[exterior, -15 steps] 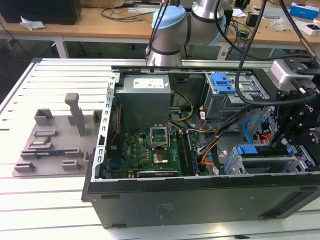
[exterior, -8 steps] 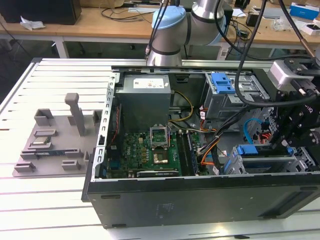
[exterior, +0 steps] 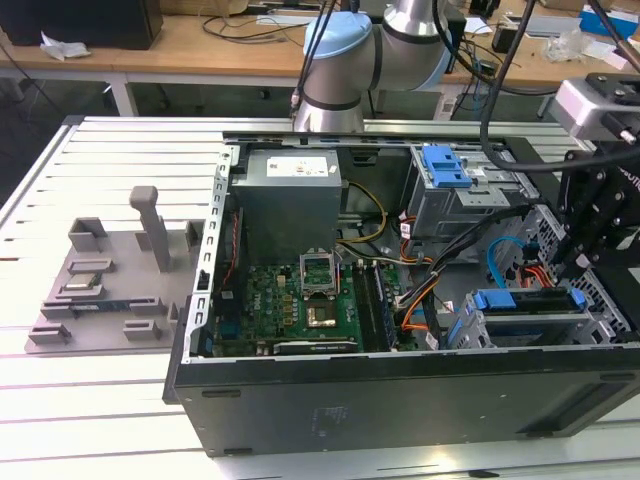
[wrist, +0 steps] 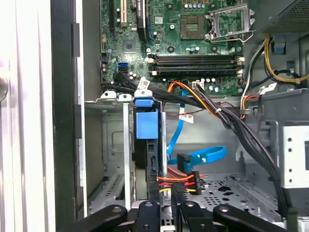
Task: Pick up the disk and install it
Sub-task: 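Insert the first disk wire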
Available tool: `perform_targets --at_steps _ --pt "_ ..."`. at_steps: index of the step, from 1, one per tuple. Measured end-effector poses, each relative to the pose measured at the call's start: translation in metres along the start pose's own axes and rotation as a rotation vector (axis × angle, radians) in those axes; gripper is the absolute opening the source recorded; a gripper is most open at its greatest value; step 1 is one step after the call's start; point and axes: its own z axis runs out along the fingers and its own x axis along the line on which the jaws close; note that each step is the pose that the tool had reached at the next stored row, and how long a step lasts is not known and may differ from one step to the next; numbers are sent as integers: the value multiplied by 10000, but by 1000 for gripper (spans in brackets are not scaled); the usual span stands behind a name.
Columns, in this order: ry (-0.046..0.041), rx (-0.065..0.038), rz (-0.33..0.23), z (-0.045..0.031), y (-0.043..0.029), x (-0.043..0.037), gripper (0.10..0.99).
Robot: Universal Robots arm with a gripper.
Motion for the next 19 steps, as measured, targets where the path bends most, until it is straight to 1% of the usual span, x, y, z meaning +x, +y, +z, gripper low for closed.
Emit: perform_targets --at_steps 2,4,6,13,19 --pt "2 0 0 -15 1 -25 227" --pt "7 0 0 -34 3 -54 106" --pt "15 1 0 -49 4 -75 106" --pt "15 0 0 -102 5 -76 106" --pt "16 1 0 -107 5 -76 106"
